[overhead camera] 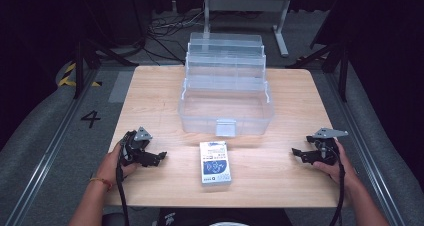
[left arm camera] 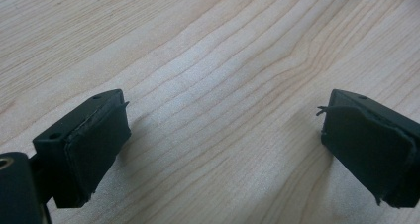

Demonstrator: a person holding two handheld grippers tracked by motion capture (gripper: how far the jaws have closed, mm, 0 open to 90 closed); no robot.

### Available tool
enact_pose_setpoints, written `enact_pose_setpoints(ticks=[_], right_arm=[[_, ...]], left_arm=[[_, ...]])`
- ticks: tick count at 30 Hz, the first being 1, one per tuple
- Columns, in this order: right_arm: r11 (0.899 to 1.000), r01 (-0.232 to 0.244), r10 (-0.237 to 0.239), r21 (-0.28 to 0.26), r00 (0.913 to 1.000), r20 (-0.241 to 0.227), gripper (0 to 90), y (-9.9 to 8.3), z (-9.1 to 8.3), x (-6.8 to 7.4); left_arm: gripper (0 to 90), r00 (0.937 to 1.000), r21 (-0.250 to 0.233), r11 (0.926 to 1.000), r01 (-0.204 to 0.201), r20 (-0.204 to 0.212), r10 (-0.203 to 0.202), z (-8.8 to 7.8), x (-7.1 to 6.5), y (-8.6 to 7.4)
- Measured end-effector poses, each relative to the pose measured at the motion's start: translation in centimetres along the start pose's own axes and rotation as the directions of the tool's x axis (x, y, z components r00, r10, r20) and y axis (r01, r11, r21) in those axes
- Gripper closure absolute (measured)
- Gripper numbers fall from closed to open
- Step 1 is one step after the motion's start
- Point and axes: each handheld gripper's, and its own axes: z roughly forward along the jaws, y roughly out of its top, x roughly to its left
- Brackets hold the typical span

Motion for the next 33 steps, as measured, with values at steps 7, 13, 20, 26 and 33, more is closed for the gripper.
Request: enact_pose_setpoints(ticks=[7, 13, 20, 26, 33], right_arm=[[0.999, 0.030, -0.029, 0.030, 0.9992, -0.026, 17.0, 0.1, -0.3, 0.2], [0.994, 0.095, -0.091, 0.057, 0.9933, -0.070, 21.4, 0.8, -0.3, 1.7], [0.985, 0.172, -0.167, 0.032, 0.9790, -0.117, 21.4, 2.2, -0.6, 4.5], [0.957, 0.290, -0.287, -0.007, 0.9409, -0.180, 22.0, 4.0, -0.1, 9.4], [0.938, 0.341, -0.342, -0.052, 0.8978, -0.278, 24.8, 4.9, 0.5, 14.9]], left_arm=[[8.5, 0.9962, -0.008, 0.9983, -0.057, 0.065, 0.058, -0.3, 0.2, -0.3], [15.6, 0.9929, -0.030, 0.9967, -0.075, 0.090, 0.077, -0.9, -0.8, -1.0], [15.4, 0.9893, -0.019, 0.9944, -0.104, 0.101, 0.106, -1.0, -1.6, -0.9], [16.0, 0.9678, 0.034, 0.9820, -0.186, 0.179, 0.177, -0.8, -3.0, 0.2], [19.4, 0.9438, 0.029, 0.9693, -0.244, 0.237, 0.231, 0.0, -4.4, 2.2]])
